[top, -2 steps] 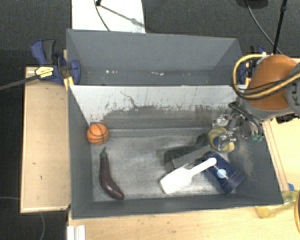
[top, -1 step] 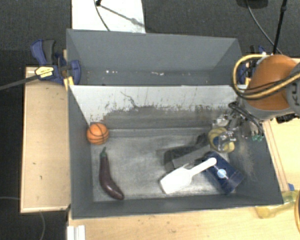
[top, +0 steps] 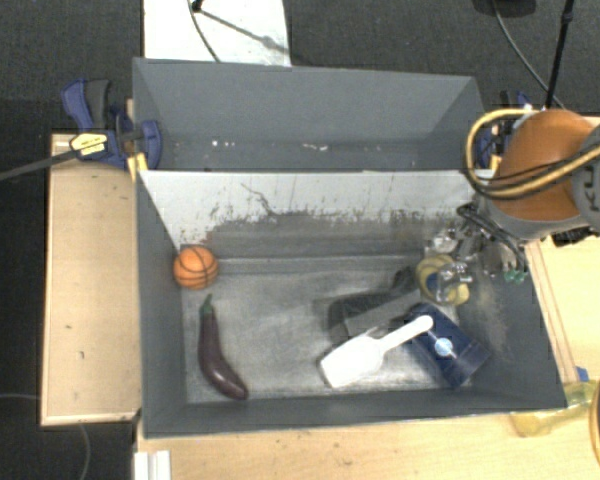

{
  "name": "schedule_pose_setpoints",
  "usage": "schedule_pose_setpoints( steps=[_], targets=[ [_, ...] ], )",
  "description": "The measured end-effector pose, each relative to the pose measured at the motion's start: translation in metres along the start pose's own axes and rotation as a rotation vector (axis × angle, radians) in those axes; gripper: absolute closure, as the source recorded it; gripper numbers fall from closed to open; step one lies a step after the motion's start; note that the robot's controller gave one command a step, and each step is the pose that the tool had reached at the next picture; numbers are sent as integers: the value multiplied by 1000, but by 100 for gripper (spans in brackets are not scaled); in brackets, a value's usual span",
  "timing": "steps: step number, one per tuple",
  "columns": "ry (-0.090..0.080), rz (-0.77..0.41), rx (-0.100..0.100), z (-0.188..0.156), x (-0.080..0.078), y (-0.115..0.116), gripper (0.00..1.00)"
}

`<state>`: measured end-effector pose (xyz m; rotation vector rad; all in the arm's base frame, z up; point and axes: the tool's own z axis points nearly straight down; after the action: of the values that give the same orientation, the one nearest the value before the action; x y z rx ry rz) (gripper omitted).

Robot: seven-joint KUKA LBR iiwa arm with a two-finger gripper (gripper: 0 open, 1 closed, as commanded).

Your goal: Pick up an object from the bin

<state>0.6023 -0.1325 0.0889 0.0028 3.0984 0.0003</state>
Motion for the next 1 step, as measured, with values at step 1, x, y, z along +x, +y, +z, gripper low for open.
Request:
schedule_pose_setpoints(
  steps=[1],
  targets=[
    [0, -2, 0, 0, 0, 0, 100]
  ],
)
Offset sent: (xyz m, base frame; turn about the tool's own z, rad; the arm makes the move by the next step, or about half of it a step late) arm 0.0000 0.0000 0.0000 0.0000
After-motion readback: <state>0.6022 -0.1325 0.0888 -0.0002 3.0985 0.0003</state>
